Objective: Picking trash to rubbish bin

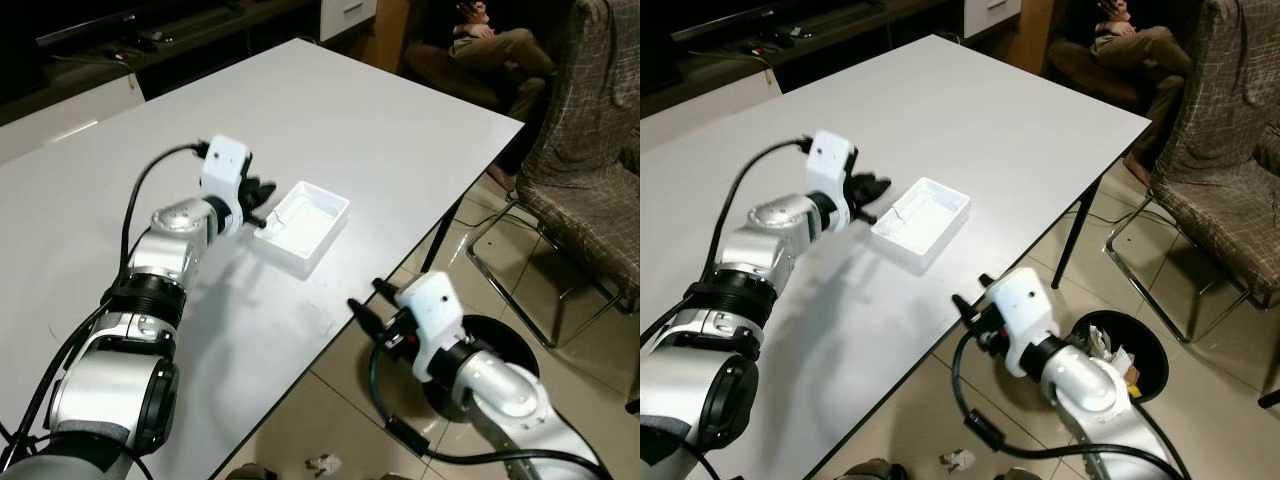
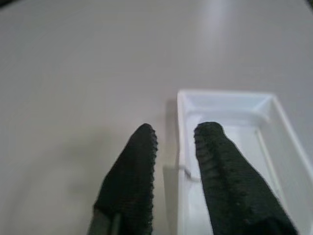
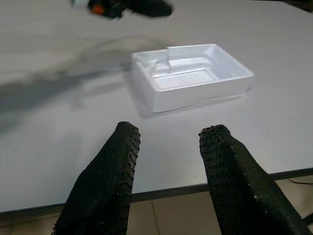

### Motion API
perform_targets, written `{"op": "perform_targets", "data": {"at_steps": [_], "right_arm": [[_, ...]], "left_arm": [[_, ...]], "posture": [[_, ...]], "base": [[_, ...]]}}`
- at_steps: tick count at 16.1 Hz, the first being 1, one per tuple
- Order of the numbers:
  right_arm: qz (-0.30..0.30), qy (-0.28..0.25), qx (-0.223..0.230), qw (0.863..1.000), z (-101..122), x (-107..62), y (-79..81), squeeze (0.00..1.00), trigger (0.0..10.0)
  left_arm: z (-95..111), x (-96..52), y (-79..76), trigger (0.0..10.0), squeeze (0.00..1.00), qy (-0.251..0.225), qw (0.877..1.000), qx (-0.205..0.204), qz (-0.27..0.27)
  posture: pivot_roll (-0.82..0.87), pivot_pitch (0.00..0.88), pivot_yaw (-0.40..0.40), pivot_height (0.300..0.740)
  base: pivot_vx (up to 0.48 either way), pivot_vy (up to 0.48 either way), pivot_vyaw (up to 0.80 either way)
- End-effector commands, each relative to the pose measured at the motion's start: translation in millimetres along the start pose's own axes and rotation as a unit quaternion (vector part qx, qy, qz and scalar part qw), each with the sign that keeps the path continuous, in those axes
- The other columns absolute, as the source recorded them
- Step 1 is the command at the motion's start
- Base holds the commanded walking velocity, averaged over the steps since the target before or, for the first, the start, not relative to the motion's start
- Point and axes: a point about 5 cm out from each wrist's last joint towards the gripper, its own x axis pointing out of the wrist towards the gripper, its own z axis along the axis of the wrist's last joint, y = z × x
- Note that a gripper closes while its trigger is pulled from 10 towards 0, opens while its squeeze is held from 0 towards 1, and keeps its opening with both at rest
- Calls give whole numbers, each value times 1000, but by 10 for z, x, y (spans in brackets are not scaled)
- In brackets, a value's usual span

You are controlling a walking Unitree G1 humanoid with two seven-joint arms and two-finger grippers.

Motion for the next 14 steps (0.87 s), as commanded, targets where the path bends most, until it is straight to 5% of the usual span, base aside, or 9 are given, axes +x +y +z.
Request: {"op": "perform_targets", "data": {"at_steps": [1,5,8,14], "right_arm": [[1,-1,-1,1000,11,3,-11,0,10000],[-43,-35,4,998,134,-68,-93,0,10000],[-50,-12,2,999,45,-176,-101,0,10000],[-58,-4,11,998,42,-262,-40,0,10000]], "left_arm": [[-4,8,38,10000,1000,13,1000,-10,9],[-124,-4,36,10000,1000,17,999,-52,-7],[-194,17,-28,10000,1000,16,997,-65,-26],[-139,100,-84,10000,1000,26,999,-25,-18]], "posture": [[-102,55,30,740],[-130,90,48,740],[-140,116,57,740],[-168,149,82,740]], "base": [[0,0,0],[0,0,0],[0,0,0],[0,0,0]]}}
